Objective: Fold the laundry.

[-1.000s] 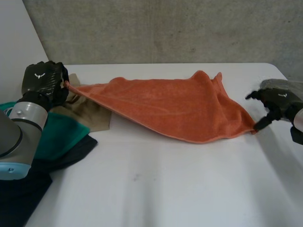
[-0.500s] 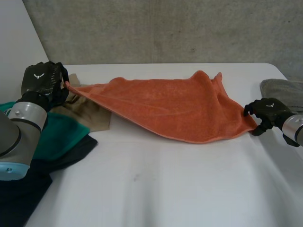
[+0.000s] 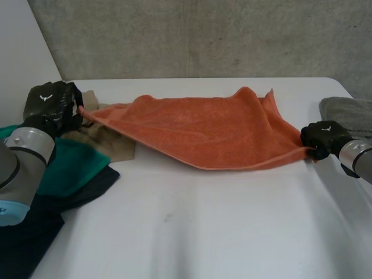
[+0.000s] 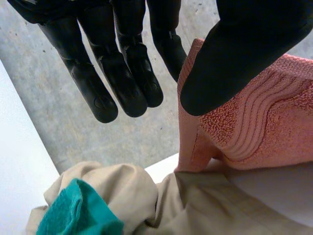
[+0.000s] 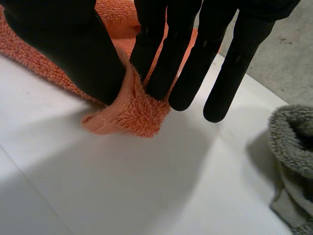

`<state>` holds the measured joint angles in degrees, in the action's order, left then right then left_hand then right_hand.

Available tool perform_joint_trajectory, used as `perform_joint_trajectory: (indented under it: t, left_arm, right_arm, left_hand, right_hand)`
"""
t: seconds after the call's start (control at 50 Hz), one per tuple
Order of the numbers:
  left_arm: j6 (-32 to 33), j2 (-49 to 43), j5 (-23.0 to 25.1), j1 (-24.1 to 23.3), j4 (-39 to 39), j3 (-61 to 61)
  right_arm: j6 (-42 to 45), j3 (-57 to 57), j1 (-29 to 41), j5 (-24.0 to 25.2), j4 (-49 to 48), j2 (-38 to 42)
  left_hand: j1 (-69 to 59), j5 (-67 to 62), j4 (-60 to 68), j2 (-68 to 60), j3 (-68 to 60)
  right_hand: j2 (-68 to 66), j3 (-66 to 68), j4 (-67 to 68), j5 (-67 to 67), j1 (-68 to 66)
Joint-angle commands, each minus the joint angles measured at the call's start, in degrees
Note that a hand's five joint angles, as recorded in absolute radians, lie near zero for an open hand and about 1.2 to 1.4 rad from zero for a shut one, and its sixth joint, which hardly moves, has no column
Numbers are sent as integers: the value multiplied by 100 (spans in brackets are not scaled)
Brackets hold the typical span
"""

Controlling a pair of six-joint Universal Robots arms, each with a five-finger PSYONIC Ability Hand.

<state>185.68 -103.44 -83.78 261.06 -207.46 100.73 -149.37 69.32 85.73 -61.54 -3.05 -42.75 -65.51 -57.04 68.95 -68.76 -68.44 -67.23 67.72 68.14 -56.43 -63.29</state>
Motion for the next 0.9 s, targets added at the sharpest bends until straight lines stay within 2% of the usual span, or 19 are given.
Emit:
perform_joint_trajectory:
  t: [0.02,0.12,0.16,0.18,0.24,0.26,0.32,0.38,0.44,0.52,0.54,0.58,0.66,0.74,0.9]
  left_arm:
    - [301,394,10,146,1372,-62]
    - [1170,922,282,480,3165,-53]
    - [1469,1089,449,612,3719,-18]
    - [1801,1237,632,752,4331,8]
    - [2199,1396,871,911,5125,70]
    - [2426,1467,1046,990,5624,113]
    - [2744,1485,1380,1017,6312,193]
    - [2789,1424,1487,947,6218,193]
    - [2658,1108,1347,807,5779,105]
    - [2350,598,864,499,5199,-219]
    - [2237,397,619,368,4972,-386]
    - [2130,185,468,262,4769,-580]
    - [2007,-455,47,-2,4075,-1246]
    - [1981,-1000,-296,-143,3583,-1817]
    - [1998,-1924,-745,-442,3203,-2908]
  right_arm:
    - [408,406,-100,-7,321,-646]
    - [1594,942,-425,-121,1261,-1692]
    - [2085,1092,-557,-252,1726,-1964]
    - [2601,1232,-714,-462,2242,-2209]
    - [3360,1408,-917,-788,3097,-2519]
    - [3789,1505,-988,-928,3613,-2676]
    - [4109,1532,-1023,-930,4057,-2730]
    - [3960,1514,-988,-833,3944,-2660]
    - [3741,1400,-953,-798,3663,-2397]
    - [3486,1163,-795,-815,3355,-2081]
    - [3355,1032,-699,-815,3224,-1949]
    - [3196,882,-602,-824,3030,-1817]
    - [2616,504,-400,-824,2389,-1536]
    - [2124,144,-180,-842,1345,-1176]
    - [1851,-463,163,-1000,-239,-402]
  left_hand:
    - [-1449,-1296,1105,-1124,-1156]
    - [-1449,-1296,1105,-1124,-1156]
    - [-1449,-1296,1105,-1124,-1156]
    - [-1449,-1296,1105,-1124,-1156]
    - [-1449,-1296,1105,-1124,-1156]
    - [-1449,-1296,1105,-1124,-1156]
    - [-1449,-1296,1105,-1124,-1156]
    - [-1449,-1296,1105,-1124,-1156]
    - [-1449,-1296,1105,-1124,-1156]
    - [-1449,-1296,1105,-1124,-1156]
    - [-1449,-1296,1105,-1124,-1156]
    - [-1449,-1296,1105,-1124,-1156]
    - [-1449,-1296,1105,-1124,-1156]
    - [-1449,-1296,1105,-1124,-1156]
    - [-1449,-1296,1105,-1124,-1156]
  right_hand:
    - [-1277,1228,1186,-1357,-1671]
    - [-1277,1228,1186,-1357,-1671]
    - [-1277,1228,1186,-1357,-1671]
    - [-1277,1228,1186,-1357,-1671]
    - [-1277,1228,1186,-1357,-1671]
    - [-1277,1228,1186,-1357,-1671]
    - [-1277,1228,1186,-1357,-1671]
    - [-1277,1228,1186,-1357,-1671]
    - [-1277,1228,1186,-1357,-1671]
    - [-1277,1228,1186,-1357,-1671]
    - [-1277,1228,1186,-1357,-1671]
    - [-1277,1228,1186,-1357,-1671]
    - [-1277,1228,1186,-1357,-1671]
    - [-1277,1228,1186,-1357,-1671]
    - [-1277,1228,1186,-1357,-1671]
